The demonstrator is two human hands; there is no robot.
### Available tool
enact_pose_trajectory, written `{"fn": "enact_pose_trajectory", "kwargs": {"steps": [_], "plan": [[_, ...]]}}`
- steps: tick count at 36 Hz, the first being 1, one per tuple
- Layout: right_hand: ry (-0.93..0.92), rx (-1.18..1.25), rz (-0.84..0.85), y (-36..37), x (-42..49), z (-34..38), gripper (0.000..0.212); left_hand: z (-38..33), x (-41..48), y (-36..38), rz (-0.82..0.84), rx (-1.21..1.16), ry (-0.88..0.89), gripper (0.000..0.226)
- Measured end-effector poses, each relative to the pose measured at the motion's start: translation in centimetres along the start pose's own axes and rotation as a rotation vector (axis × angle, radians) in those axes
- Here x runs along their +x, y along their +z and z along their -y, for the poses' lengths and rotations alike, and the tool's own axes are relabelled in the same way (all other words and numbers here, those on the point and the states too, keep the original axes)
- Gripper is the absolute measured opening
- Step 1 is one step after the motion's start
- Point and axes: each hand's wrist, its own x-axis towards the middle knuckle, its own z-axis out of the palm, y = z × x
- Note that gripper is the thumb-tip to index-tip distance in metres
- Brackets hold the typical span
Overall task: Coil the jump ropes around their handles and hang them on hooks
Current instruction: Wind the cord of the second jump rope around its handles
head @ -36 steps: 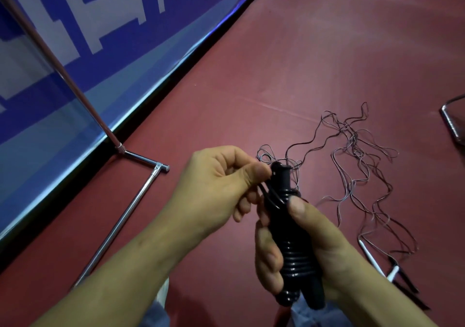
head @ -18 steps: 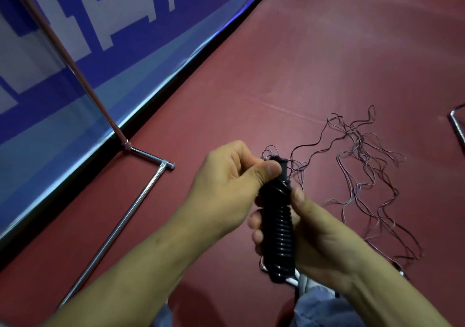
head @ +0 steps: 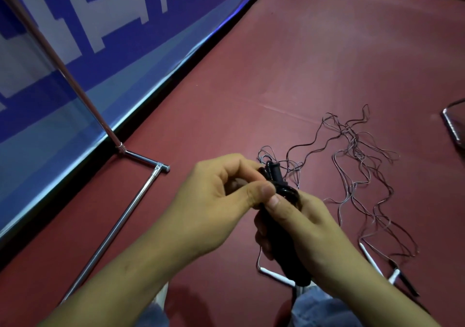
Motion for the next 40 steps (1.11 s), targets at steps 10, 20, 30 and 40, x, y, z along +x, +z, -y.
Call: {"fn": "enact_pose_trajectory", "kwargs": {"steps": [10, 20, 30, 40], "plan": [[-0.061, -0.183, -0.041, 0.0, -0.1, 0.0, 0.030, -0.7, -0.1, -0.3, -0.087, 0.052, 0.061, 0.020], [0.263, 0.279, -0.019, 0.2, -0.2, 0.4, 0.077, -1.2, -0.3, 0.8, -0.173, 0.101, 0.078, 0.015], [0.211, 0.236, -0.107, 0.0, 0.6, 0.4, 0.060, 1.2, -0.2, 0.8, -0.198, 0.255, 0.237, 0.023], [-0.067, -0.225, -0.173, 0.3, -0.1, -0.6, 0.049, -0.5, 0.1, 0.8, -0.186, -0.083, -0.018, 0.016]]}}
